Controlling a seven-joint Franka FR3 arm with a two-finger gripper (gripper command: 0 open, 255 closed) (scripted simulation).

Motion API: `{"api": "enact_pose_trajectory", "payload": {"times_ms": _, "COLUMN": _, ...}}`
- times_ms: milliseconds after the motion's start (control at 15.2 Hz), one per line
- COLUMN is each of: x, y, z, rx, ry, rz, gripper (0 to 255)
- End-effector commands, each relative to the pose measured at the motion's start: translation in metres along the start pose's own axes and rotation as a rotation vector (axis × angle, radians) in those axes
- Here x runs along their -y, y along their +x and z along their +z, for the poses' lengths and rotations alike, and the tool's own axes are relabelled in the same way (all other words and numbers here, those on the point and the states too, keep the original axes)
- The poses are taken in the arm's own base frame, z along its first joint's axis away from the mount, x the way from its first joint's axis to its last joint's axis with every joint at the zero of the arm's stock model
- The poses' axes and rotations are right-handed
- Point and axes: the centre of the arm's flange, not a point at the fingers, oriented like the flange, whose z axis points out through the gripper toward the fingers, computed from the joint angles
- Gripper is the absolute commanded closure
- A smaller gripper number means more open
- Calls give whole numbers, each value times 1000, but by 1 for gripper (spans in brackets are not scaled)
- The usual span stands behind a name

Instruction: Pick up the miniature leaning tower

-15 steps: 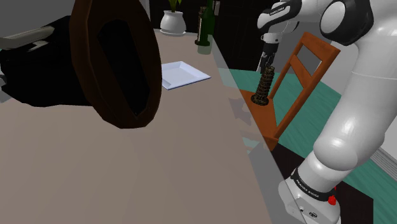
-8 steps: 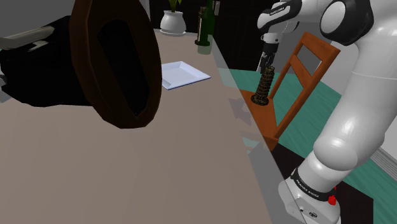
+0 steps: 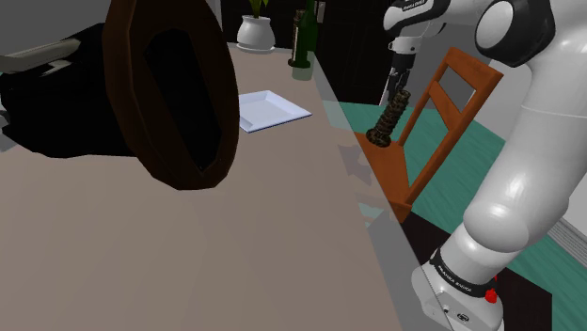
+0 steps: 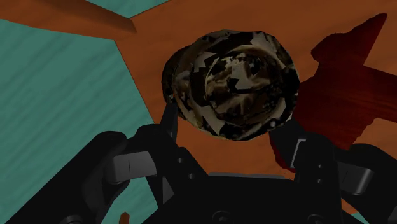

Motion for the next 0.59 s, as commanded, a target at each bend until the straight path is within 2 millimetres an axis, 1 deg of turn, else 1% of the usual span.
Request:
{"api": "enact_pose_trajectory", "payload": {"times_ms": 0, "x": -1, "y": -3, "z": -12, "rx": -1, "ry": -1, "rz": 0, "gripper": 255}}
{"api": "enact_pose_trajectory", "payload": {"times_ms": 396, "x": -1, "y": -7, "z": -44, "rx": -1, "ry": -1, "rz": 0, "gripper": 255}}
{"api": "enact_pose_trajectory", "payload": {"times_ms": 528, "x": -1, "y": -7, "z": -45, "rx": -1, "ry": -1, "rz": 0, "gripper": 255}}
